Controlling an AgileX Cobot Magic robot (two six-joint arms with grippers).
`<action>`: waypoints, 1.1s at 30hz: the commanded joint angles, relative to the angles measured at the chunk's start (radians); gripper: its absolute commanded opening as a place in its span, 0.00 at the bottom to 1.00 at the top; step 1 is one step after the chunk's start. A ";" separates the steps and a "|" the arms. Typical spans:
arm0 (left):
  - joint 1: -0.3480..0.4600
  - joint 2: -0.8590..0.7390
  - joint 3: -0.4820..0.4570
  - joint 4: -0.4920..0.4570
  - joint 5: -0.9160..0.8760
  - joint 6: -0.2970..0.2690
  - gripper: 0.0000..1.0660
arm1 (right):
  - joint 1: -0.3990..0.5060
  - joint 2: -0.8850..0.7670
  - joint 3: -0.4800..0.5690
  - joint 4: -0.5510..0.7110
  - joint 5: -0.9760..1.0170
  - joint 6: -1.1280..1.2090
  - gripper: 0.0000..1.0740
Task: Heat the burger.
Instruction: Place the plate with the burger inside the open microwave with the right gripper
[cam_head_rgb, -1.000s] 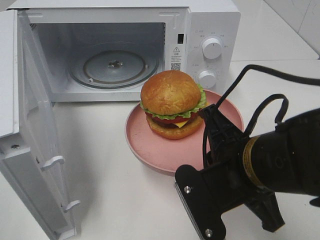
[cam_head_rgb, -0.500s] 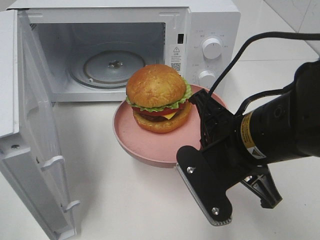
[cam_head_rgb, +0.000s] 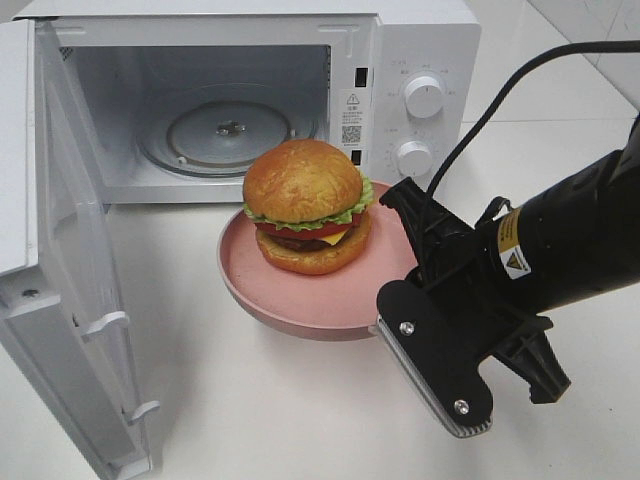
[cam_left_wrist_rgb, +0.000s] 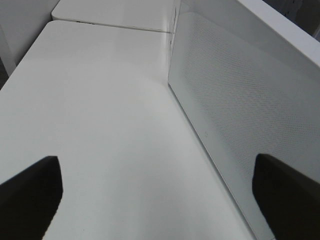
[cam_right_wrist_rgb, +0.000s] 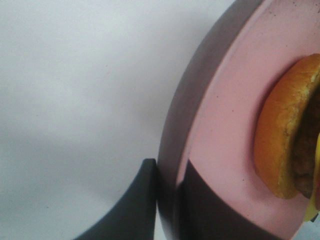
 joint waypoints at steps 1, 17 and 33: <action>-0.002 -0.019 0.004 -0.002 -0.008 0.001 0.92 | -0.018 -0.005 -0.016 0.048 -0.090 -0.072 0.00; -0.002 -0.019 0.004 -0.002 -0.008 0.001 0.92 | -0.053 0.026 -0.025 0.141 -0.198 -0.174 0.00; -0.002 -0.019 0.004 -0.002 -0.008 0.001 0.92 | 0.002 0.165 -0.142 0.139 -0.218 -0.155 0.00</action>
